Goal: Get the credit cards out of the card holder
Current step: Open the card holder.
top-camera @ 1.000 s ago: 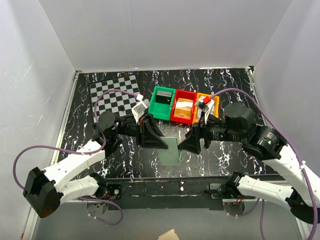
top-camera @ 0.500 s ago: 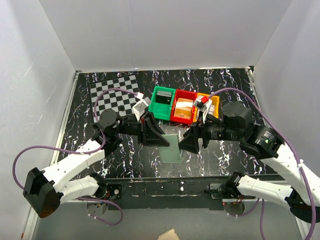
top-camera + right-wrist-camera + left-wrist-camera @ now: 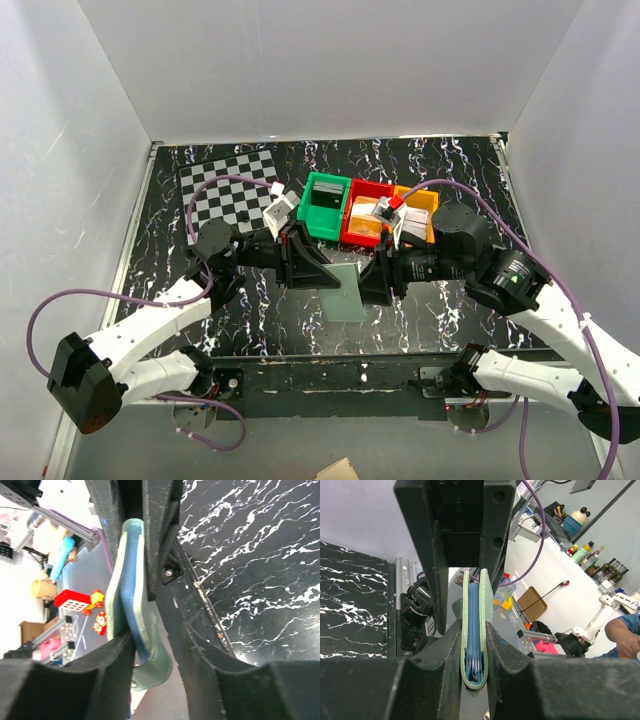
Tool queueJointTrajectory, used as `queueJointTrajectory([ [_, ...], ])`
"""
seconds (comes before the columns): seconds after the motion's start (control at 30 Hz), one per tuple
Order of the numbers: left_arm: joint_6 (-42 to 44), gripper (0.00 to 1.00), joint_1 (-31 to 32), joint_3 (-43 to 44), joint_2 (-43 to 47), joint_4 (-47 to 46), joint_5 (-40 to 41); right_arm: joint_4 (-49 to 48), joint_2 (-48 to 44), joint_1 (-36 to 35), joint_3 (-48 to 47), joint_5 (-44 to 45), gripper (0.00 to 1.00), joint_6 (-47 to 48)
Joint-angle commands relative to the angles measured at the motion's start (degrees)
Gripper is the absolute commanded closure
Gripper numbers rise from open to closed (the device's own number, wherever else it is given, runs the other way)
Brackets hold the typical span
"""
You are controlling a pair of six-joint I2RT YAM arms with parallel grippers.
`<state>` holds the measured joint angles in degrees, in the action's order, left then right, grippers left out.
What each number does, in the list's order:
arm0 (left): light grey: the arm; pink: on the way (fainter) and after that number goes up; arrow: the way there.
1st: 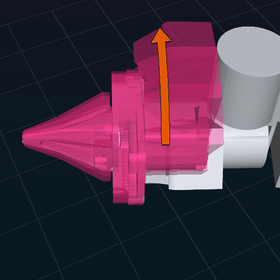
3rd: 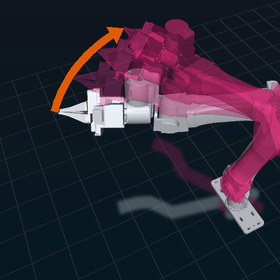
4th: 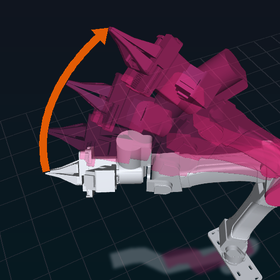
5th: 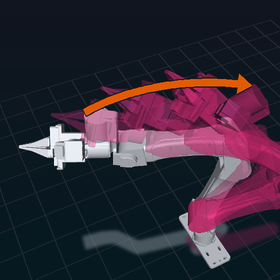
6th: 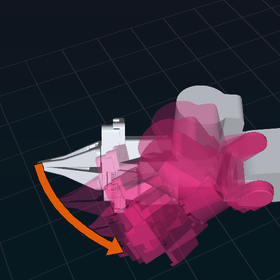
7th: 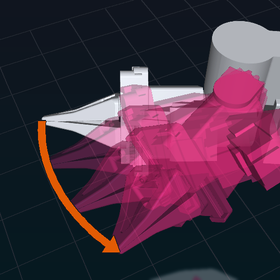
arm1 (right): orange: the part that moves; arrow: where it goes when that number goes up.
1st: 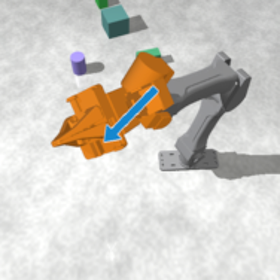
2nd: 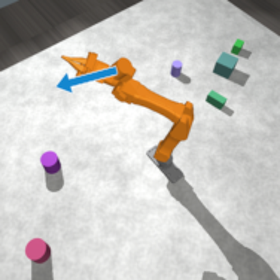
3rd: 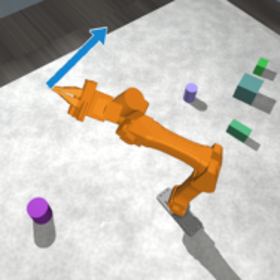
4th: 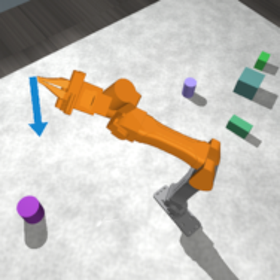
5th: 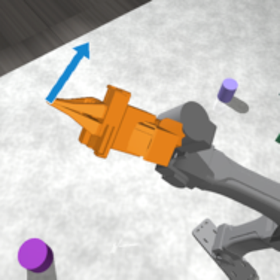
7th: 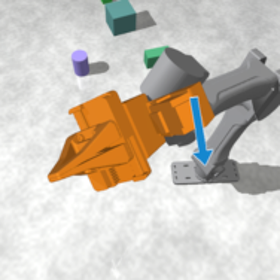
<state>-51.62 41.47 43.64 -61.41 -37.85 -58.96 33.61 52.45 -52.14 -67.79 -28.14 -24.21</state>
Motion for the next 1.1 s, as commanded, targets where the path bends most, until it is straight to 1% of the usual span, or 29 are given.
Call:
queueJointTrajectory([
  [0.0,-0.07,1.0,-0.08,-0.04,0.85,-2.68,3.06,-2.49,-0.76,-0.33,0.2,-1.13,0.59,-0.4],
  [0.03,0.37,0.99,-0.08,-0.22,1.02,-1.89,3.23,-2.4,-0.94,-0.33,0.03,-0.87,0.63,-0.32],
  [0.1,1.16,0.87,0.01,-0.13,1.38,0.31,3.5,-2.05,-1.38,-0.33,-0.32,-0.51,0.71,-0.14],
  [0.13,1.6,0.79,0.01,-0.31,1.55,1.36,3.67,-2.05,-1.47,-0.33,-0.5,-0.51,0.74,0.03],
  [0.23,2.13,0.61,0.01,-1.01,2.52,3.04,5.25,-1.18,-1.47,-0.33,-0.94,-0.42,0.95,0.21],
  [0.27,2.31,0.57,-0.08,-1.36,2.87,3.56,6.13,-1.0,-1.56,-0.33,-1.12,-0.25,0.99,0.3],
  [0.3,2.48,0.54,-0.08,-1.71,3.31,3.83,6.83,-0.56,-1.56,-0.33,-1.2,0.19,0.99,0.47],
  [0.33,2.75,0.35,0.01,-2.15,3.83,4.35,8.23,-0.04,-1.56,-0.33,-1.47,0.54,0.99,0.74],
  [0.4,3.71,0.33,0.01,-3.38,4.98,5.06,11.04,1.63,-1.47,-0.33,-2.34,1.59,0.99,1.44],
  [0.43,4.24,0.02,-0.08,-4.34,6.03,5.67,13.32,2.94,-1.21,-0.33,-3.04,3.16,0.99,1.79],
  [0.53,3.98,0.02,0.01,-8.64,9.19,7.26,22.54,10.4,0.81,-0.33,-7.34,12.55,0.99,2.93],
  [0.63,2.58,0.02,0.01,-10.94,11.3,11.37,29.76,18.23,4.15,-0.33,-11.3,22.48,0.99,3.99],
  [0.73,0.38,0.02,-0.08,-10.5,11.05,15.95,32.76,22.72,6.35,-0.68,-13.42,31.36,0.99,4.61],
  [0.8,-0.76,0.02,0.01,-10.15,9.64,15.79,32.68,24.48,8.1,-1.03,-14.3,35.94,0.99,4.87],
  [0.9,-0.77,0.02,1.32,-8.58,8.06,18.32,36.09,28.52,11.35,-3.05,-16.31,45.6,0.99,4.96],
  [0.97,-0.42,0.02,2.64,-7.17,6.83,20.17,38.82,30.29,13.2,-4.02,-17.37,49.22,0.99,4.87],
  [1.07,-0.33,0.02,4.31,-5.06,4.2,22.98,42.86,30.03,14.43,-4.99,-17.38,51.07,0.99,4.43],
])
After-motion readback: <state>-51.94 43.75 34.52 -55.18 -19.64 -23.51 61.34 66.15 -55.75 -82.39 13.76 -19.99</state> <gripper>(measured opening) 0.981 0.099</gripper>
